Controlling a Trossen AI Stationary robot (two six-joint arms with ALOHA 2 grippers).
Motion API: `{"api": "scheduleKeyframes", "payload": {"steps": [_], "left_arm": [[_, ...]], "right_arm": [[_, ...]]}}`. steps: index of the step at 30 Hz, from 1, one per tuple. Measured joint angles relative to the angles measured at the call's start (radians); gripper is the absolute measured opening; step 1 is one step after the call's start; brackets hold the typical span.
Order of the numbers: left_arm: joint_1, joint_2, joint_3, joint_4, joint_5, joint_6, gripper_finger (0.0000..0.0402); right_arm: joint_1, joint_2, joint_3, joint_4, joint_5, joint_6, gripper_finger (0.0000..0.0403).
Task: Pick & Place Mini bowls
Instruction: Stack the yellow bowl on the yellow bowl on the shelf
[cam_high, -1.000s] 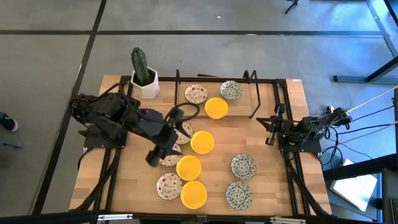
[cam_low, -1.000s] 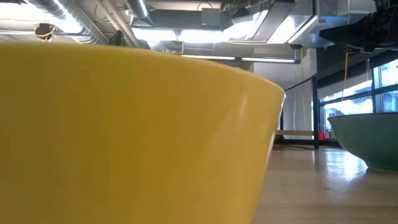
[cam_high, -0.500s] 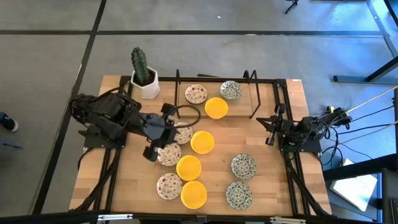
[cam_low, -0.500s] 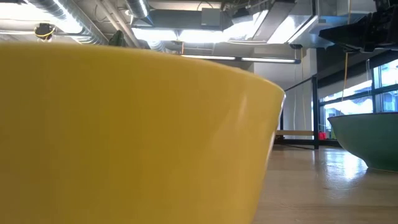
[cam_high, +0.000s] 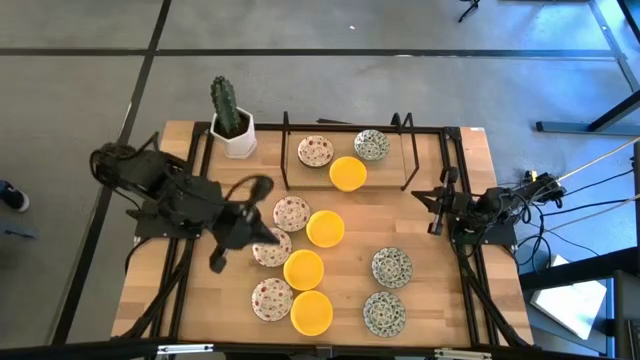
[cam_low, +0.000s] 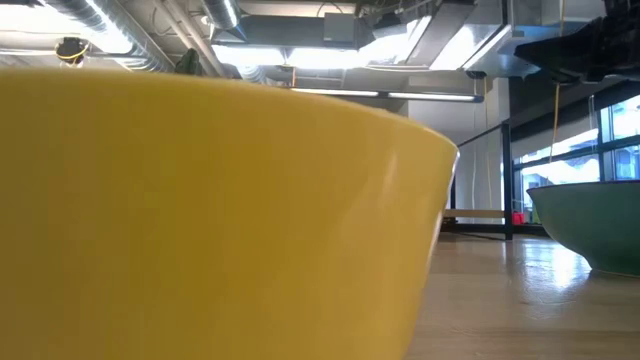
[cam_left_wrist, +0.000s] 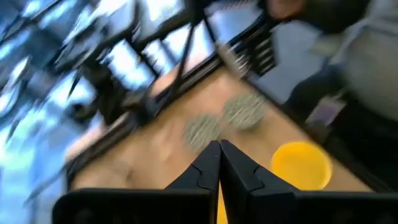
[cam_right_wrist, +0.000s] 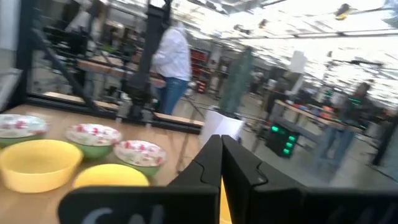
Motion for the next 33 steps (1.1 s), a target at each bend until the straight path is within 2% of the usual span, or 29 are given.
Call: {"api": "scheduleKeyframes", "payload": {"steps": [2, 4, 11, 15, 21, 25, 29, 33], "left_arm": [[0.026, -0.073, -0.163, 0.127, 0.072, 0.045, 0.0002], [0.059, -0.164, -0.339, 0.271, 0.099, 0.059, 0.0003], [0.189, -0.551, -0.985, 0.808, 0.112, 0.024, 0.0003], [0.221, -0.752, -1.259, 1.057, 0.089, -0.051, 0.0001], [0.24, -0.939, -1.558, 1.292, 0.114, -0.064, 0.0003], [0.24, -0.977, -1.707, 1.538, 0.034, -0.012, 0.0002], [0.24, -0.977, -1.793, 1.693, 0.009, -0.018, 0.0002], [0.238, -0.973, -1.816, 1.67, 0.0, -0.054, 0.0003]], "right_arm": [[0.0, 0.0, 0.0, 0.0, -0.042, 0.004, 0.001], [0.0, 0.0, 0.0, -0.003, -0.08, 0.022, 0.001], [0.0, 0.0, 0.0, -0.013, -0.115, 0.063, 0.001], [0.0, 0.0, 0.0, -0.014, -0.164, 0.093, 0.001], [0.0, 0.0, 0.06, -0.014, -0.314, 0.186, 0.001], [0.0, 0.024, 0.068, 0.03, -0.392, 0.148, 0.001], [-0.002, 0.077, 0.068, 0.103, -0.398, 0.121, 0.001], [-0.002, 0.135, 0.068, 0.132, -0.399, 0.099, 0.001]]}}
